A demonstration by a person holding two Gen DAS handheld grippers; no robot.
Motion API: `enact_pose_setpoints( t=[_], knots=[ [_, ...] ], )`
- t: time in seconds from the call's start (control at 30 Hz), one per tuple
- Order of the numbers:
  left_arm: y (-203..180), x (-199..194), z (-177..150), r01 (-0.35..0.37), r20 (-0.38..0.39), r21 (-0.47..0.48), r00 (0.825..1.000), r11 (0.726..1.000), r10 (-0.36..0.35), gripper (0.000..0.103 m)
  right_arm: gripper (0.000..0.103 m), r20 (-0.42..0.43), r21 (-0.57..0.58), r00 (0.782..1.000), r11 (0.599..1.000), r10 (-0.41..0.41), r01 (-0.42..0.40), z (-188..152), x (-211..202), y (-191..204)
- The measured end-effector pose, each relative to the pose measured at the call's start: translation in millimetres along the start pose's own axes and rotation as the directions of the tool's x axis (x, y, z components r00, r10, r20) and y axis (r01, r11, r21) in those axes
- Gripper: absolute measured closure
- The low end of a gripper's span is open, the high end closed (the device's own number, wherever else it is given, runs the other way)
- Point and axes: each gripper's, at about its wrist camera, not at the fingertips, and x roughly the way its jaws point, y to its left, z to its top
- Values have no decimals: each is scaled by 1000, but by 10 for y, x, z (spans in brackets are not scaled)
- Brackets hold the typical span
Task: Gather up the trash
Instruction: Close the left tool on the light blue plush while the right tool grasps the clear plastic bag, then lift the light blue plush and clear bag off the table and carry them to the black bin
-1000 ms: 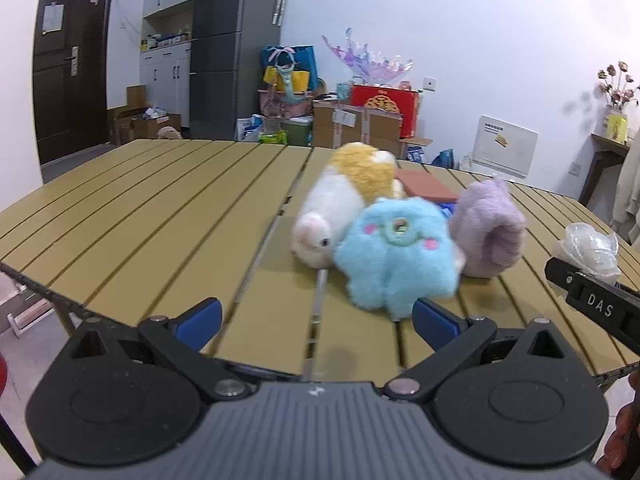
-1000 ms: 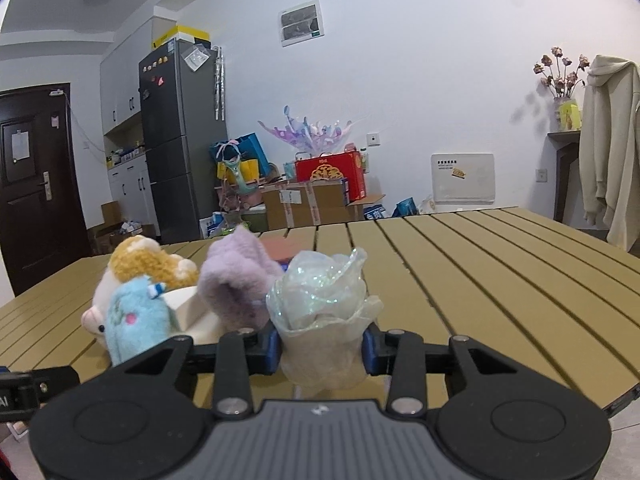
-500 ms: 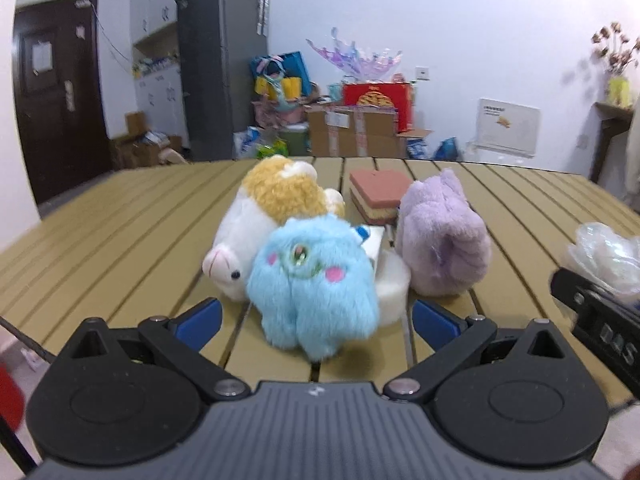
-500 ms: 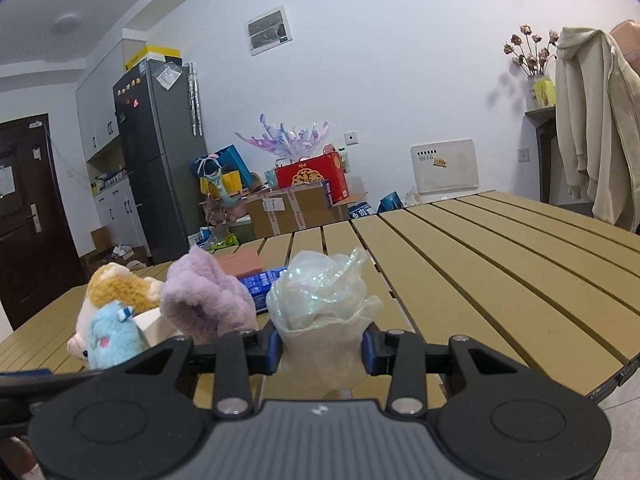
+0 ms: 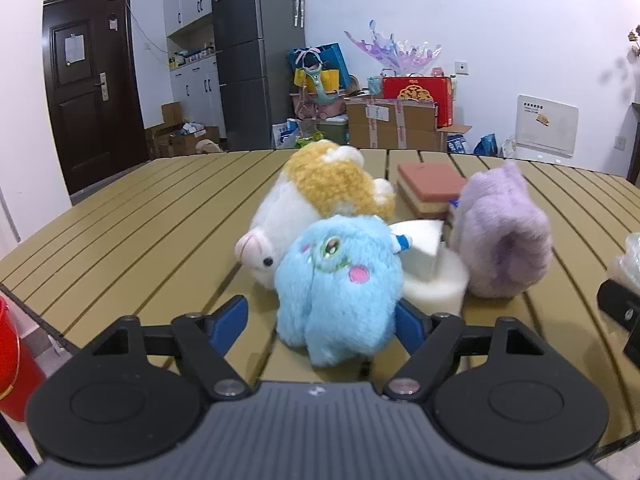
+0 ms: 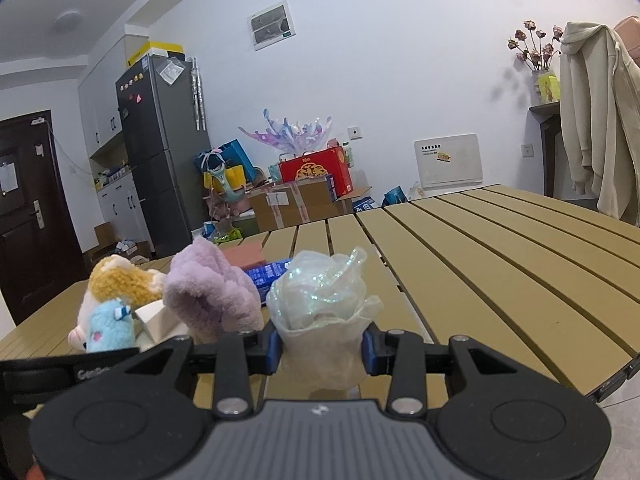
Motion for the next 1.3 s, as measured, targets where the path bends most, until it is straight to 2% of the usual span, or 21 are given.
enact_pose_setpoints(
  t=[0.07,0.37,0.4,0.43,0.53,1.03,1.3],
  knots=[
    [53,25,-23,8,-13,-12,1000,1000,-8,31,66,-3,-3,1000,1000,1,-1,-5,6,1],
    [91,110,-59,38,-17,-6,999,999,-38,33,66,-13,-16,1000,1000,7,-7,-27,58,28],
    [99,117,-49,51,-18,-9,999,999,-51,36,66,-16,-18,1000,1000,7,-7,-32,65,26],
    [102,121,-51,65,-20,-8,998,998,-65,46,66,-19,-19,1000,1000,7,-8,-38,75,27],
    [90,99,-47,82,-2,22,997,996,-82,67,66,-26,-23,1000,1000,8,-9,-41,96,25],
    [237,-151,-49,127,30,58,991,990,-129,70,67,-37,-66,999,997,37,-39,-49,120,111],
    [374,-482,-47,166,47,62,985,984,-169,70,67,-23,-88,998,994,56,-58,-55,-31,161]
  ],
)
